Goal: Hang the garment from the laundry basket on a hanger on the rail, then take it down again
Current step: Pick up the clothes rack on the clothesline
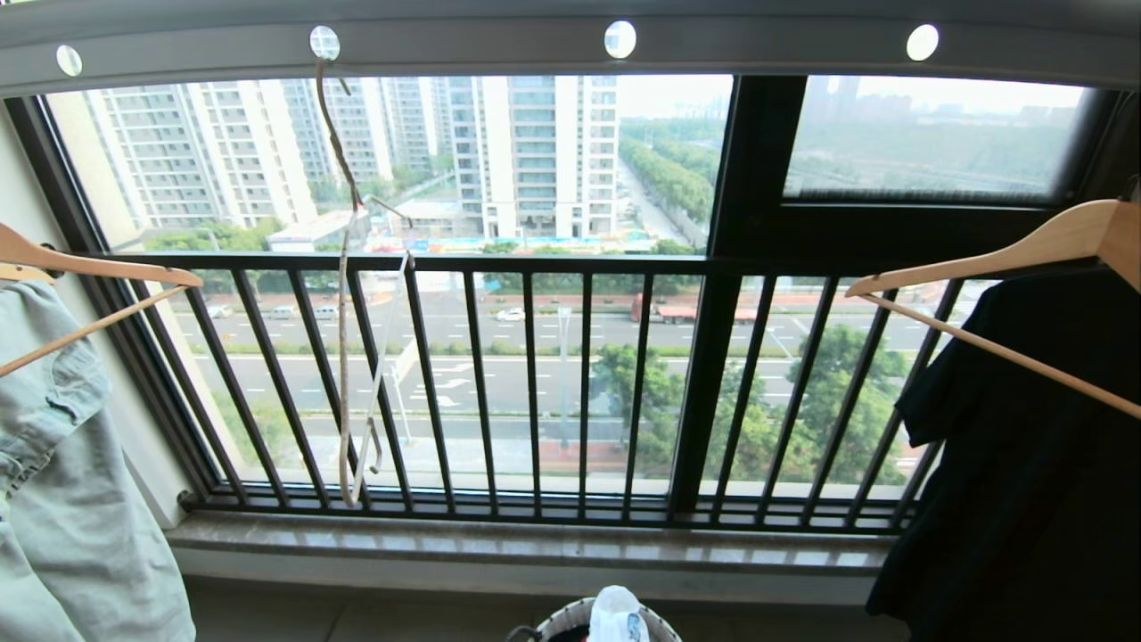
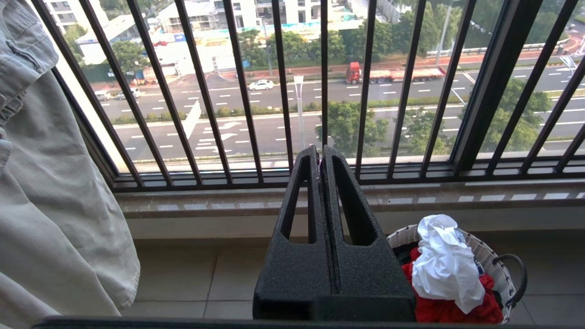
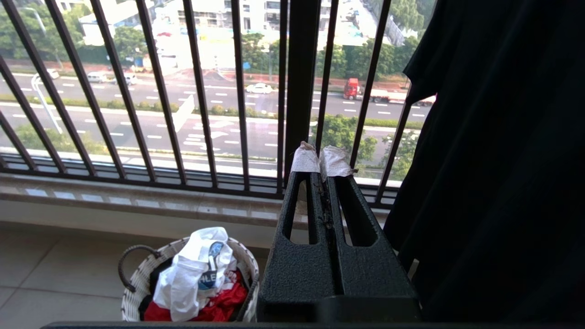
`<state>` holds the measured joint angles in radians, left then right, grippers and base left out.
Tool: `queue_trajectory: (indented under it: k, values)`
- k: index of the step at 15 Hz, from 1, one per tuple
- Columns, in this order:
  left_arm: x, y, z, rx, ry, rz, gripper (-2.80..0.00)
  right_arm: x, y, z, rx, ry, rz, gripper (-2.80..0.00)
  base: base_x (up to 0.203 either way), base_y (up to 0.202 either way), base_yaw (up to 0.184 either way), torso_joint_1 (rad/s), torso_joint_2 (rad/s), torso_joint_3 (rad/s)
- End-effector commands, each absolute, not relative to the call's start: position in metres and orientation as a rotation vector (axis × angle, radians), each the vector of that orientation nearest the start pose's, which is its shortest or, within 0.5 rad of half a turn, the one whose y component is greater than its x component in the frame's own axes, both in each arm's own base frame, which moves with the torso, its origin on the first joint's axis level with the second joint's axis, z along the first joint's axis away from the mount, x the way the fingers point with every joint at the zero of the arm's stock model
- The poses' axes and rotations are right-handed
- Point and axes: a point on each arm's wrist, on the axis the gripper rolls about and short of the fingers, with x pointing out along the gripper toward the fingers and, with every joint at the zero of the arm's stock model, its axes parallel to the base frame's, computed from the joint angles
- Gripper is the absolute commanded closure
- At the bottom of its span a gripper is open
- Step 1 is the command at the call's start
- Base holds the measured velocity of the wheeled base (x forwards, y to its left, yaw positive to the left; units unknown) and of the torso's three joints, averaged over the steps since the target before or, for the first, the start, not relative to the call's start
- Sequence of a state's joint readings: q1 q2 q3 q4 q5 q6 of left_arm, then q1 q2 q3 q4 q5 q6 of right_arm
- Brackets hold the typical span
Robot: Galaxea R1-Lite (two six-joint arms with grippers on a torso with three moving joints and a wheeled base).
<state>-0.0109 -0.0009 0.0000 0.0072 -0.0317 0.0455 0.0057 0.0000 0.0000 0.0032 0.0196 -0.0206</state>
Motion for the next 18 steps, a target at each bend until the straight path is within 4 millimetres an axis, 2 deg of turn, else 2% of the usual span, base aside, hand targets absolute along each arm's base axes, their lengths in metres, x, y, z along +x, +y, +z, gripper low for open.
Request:
queue_trajectory:
  k: [1,18]
  values:
    - [-0.0228,-0.0005,0.0747,0.046,0.007,-0.043,0.00,-0.0227,0.0003,0.0752,-0.021,0.004,0.026,0.00,0.000,0.000,0.000,0.000,0.00,0.000]
    - [-0.0228,-0.0004,0.0747,0.038,0.007,-0.042,0.00,-0.0227,0.0003,0.0752,-0.021,0.004,0.026,0.00,0.000,0.000,0.000,0.000,0.00,0.000]
